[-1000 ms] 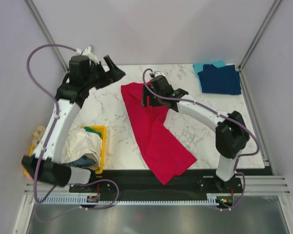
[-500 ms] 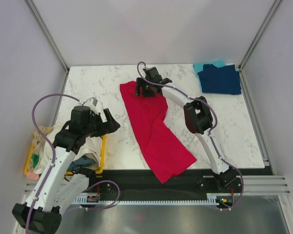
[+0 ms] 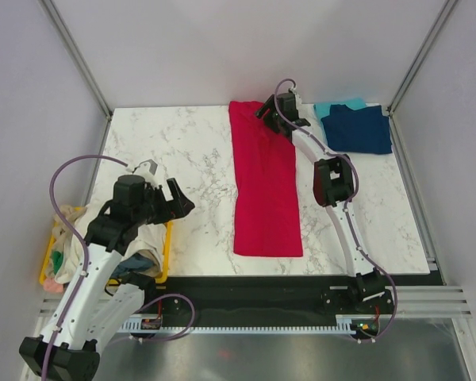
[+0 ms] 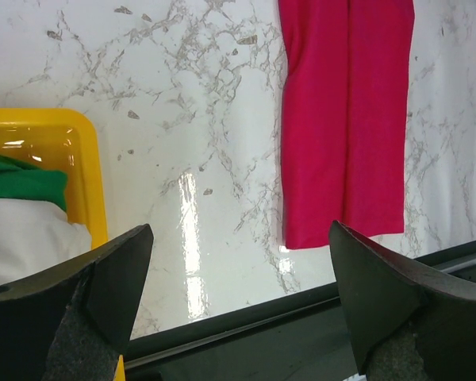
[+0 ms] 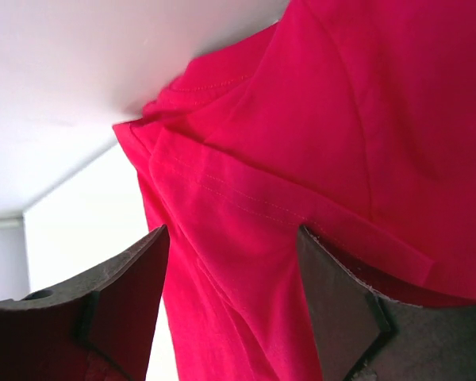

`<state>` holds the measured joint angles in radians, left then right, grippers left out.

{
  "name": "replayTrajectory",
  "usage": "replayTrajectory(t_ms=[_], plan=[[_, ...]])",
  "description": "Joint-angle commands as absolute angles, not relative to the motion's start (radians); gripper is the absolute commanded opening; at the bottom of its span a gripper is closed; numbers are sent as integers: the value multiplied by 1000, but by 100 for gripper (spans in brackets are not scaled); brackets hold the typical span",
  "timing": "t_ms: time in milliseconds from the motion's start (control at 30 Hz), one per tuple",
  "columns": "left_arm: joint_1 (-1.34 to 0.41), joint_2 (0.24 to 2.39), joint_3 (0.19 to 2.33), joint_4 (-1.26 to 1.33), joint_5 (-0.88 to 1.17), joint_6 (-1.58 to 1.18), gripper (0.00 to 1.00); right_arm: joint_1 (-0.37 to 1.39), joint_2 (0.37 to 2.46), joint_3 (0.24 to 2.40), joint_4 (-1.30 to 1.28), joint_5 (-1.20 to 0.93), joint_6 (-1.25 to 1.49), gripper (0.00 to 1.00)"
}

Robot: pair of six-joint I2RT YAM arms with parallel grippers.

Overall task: Fold and stack the t-shirts
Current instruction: Fold the tshirt

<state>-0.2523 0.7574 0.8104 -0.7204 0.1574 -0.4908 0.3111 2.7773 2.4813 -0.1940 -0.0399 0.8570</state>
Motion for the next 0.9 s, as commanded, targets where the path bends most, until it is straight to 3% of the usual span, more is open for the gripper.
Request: replayTrajectory(t_ms=[0, 167, 300, 467, 567, 867], plan=[[-242, 753, 804, -680, 130, -451, 100, 341, 2824, 2461, -144, 23, 989, 74], [-236, 778, 802, -677, 127, -456, 98, 351, 2755, 2421, -43, -108, 927, 82], [-242, 845, 811, -654, 138, -483, 88, 334, 2656, 2418, -18, -198, 859, 86], [-386, 972, 810, -545, 100, -558, 82, 302, 2428, 2323, -20, -271, 790, 90], [-478, 1072, 819, -503, 40, -601, 82, 281, 2236, 2128, -34, -307, 736, 91], [-659, 1342, 838, -385, 6, -650, 79, 291, 1659, 1266, -123, -269, 606, 89]])
